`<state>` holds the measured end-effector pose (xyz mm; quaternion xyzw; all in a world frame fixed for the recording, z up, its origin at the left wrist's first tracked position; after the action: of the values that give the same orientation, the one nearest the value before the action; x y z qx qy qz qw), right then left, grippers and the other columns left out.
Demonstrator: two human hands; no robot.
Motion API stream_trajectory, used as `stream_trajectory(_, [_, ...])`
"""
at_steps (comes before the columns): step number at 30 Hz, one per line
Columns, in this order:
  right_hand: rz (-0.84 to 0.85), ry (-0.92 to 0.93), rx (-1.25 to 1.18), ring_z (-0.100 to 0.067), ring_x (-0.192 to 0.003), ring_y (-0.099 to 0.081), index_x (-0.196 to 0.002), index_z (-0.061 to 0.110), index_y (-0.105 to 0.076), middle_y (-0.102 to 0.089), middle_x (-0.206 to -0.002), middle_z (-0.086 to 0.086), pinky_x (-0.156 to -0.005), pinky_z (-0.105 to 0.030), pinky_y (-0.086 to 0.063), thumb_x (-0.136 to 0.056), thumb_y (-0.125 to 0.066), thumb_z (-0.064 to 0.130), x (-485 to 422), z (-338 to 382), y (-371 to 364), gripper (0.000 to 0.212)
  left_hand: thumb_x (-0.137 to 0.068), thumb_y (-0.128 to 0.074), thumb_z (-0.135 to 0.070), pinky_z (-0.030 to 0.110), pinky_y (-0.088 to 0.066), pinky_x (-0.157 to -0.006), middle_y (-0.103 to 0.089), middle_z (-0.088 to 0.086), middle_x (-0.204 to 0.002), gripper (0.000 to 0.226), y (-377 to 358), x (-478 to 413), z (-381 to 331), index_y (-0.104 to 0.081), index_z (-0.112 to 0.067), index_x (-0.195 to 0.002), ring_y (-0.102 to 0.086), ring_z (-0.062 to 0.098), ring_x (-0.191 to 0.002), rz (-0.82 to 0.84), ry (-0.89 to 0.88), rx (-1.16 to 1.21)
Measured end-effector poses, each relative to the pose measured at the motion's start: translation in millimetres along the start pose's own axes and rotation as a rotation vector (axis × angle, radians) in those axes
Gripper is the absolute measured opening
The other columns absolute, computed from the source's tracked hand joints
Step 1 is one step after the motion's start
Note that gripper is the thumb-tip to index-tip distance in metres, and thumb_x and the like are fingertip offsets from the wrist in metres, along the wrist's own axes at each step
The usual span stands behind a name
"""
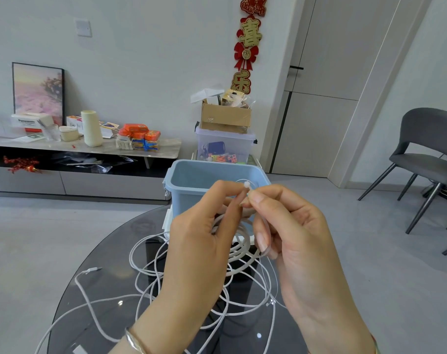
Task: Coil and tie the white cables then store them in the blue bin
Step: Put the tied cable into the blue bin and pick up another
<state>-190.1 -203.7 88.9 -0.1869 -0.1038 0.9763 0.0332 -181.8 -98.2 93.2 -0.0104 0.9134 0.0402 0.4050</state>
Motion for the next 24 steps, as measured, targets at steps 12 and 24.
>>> stream_trajectory(12, [0.039, -0.05, 0.025, -0.007, -0.039, -0.029, -0.061, 0.013, -0.064, -0.033, -0.038, 0.002, -0.044, -0.014, -0.032, -0.075, -0.057, 0.021, -2, -4, 2, 0.018, -0.09, -0.05, -0.027, -0.002, -0.029, -0.049, -0.057, -0.026, -0.062, 0.014, 2, 2, -3, -0.064, -0.029, -0.089, -0.048, -0.009, -0.048, -0.056, -0.004, 0.015])
stream_trajectory(24, [0.023, -0.01, 0.038, -0.007, -0.038, -0.029, -0.059, 0.017, -0.064, -0.035, -0.038, 0.005, -0.042, -0.015, -0.03, -0.077, -0.057, 0.021, -2, -3, 2, 0.019, -0.089, -0.054, -0.025, 0.005, -0.04, -0.061, -0.065, -0.02, -0.068, 0.014, -1, 2, 8, -0.065, -0.018, -0.084, -0.06, -0.002, -0.064, -0.038, 0.11, 0.097])
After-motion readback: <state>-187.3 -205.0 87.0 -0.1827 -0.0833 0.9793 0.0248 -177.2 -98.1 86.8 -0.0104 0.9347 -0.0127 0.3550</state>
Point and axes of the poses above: each hand's wrist, its own x-axis away from the middle knuckle, its own y-axis out of the back of the hand, z = x × y, the point moved 9 cm from there along -x, towards the middle knuckle
